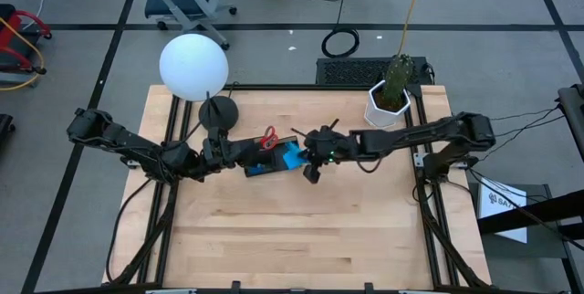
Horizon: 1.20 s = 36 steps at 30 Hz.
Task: Pick and place office supplies into organizer
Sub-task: Put the blue sticky note into the black desk organizer
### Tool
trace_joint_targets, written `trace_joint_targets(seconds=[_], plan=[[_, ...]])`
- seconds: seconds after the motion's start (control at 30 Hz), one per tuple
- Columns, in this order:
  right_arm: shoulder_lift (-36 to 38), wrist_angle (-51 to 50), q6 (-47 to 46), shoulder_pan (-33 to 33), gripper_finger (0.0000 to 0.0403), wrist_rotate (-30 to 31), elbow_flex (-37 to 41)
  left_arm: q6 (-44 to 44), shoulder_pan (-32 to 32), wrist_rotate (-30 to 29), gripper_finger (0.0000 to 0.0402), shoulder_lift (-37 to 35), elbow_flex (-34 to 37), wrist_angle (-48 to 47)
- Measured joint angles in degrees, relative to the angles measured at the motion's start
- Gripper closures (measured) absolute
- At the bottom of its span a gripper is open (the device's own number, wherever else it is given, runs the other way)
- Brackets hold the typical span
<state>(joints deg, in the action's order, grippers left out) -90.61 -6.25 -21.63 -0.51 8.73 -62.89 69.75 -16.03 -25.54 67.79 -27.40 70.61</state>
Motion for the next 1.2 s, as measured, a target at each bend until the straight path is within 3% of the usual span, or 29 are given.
trace_joint_targets(seconds=[0.9, 1.2], plan=[[-14.6, 17.9, 0.2, 4.7, 0.0400, 0.2, 0.0, 0.5, 0.0, 0.0, 0.0190, 0.0, 0.0, -0.2], [-14.1, 17.5, 6.1, 5.1, 0.0317, 0.2, 0.0, -1.3, 0.0, 1.4, 0.0190, 0.0, 0.0, -0.1]])
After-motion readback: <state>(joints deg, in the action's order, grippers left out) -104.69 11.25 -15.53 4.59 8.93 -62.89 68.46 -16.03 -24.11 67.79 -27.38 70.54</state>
